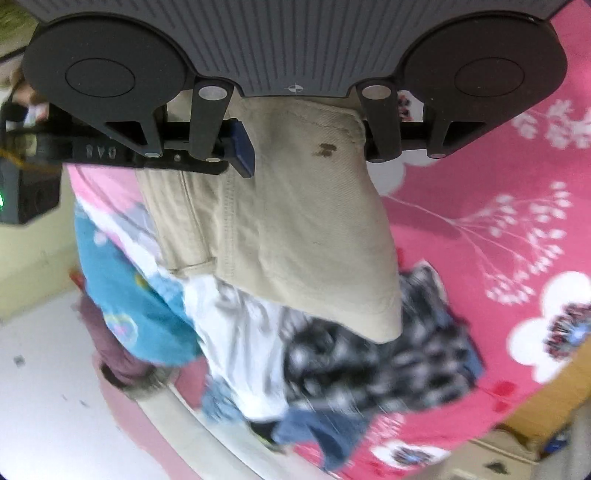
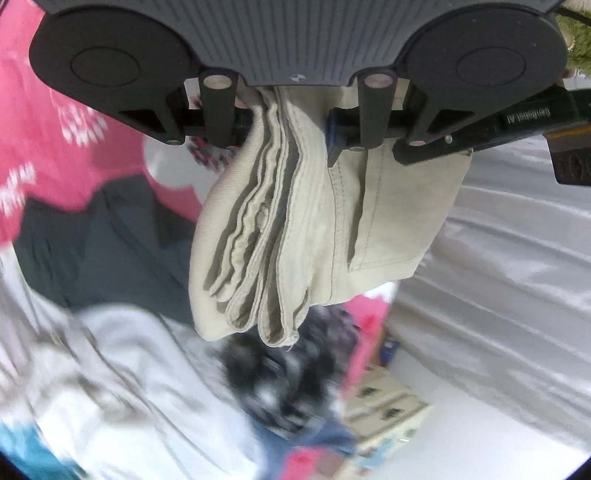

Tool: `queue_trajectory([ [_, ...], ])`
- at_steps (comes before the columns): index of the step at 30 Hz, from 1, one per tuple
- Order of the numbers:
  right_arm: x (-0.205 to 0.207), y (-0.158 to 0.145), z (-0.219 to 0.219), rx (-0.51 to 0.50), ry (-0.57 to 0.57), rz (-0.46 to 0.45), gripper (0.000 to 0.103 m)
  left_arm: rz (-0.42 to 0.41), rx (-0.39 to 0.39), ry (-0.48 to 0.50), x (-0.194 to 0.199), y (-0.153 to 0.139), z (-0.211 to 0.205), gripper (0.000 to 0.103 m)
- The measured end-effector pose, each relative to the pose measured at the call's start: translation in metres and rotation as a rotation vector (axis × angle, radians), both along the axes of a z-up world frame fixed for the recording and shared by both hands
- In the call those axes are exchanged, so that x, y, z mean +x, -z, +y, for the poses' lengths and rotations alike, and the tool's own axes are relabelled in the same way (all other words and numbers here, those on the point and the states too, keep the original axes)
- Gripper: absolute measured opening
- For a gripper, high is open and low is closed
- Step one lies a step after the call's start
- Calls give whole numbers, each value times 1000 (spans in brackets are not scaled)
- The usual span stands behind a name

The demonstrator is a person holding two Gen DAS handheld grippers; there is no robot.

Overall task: Fold clothes
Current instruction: 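Lift the folded trousers off the bedspread with both grippers, then carry the held trousers with both grippers toward the grey folded-clothes stack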

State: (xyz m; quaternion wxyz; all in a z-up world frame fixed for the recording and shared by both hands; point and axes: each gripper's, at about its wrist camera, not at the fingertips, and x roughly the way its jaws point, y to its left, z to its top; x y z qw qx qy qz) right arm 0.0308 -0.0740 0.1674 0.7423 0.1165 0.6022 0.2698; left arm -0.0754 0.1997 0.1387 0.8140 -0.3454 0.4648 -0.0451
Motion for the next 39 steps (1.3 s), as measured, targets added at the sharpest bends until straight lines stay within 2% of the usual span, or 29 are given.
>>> queue_trajectory([
  [3,5,-16,12,60,-28,-42,34,-13,62,-30,2,-26,7,49],
  [7,17,-24,19,147,-96,-64,34,-3,116,-109,0,-40,6,49],
  [10,37,-19,20,213,-188,-27,33,23,147,-224,-7,-44,-7,49],
  [14,62,-8,25,249,-341,24,33,74,167,-383,-20,-47,-30,49],
  [18,66,-9,30,275,-464,56,33,94,157,-540,-39,-48,-48,49],
  [23,56,-4,29,261,-553,62,33,93,166,-568,-50,-37,-65,49],
  [27,46,3,25,236,-604,26,33,70,129,-557,-64,-19,-70,49],
  [32,34,24,19,267,-640,18,33,88,184,-548,-78,-5,-83,49],
  [39,5,45,21,362,-707,31,33,101,254,-644,-118,-5,-98,49],
])
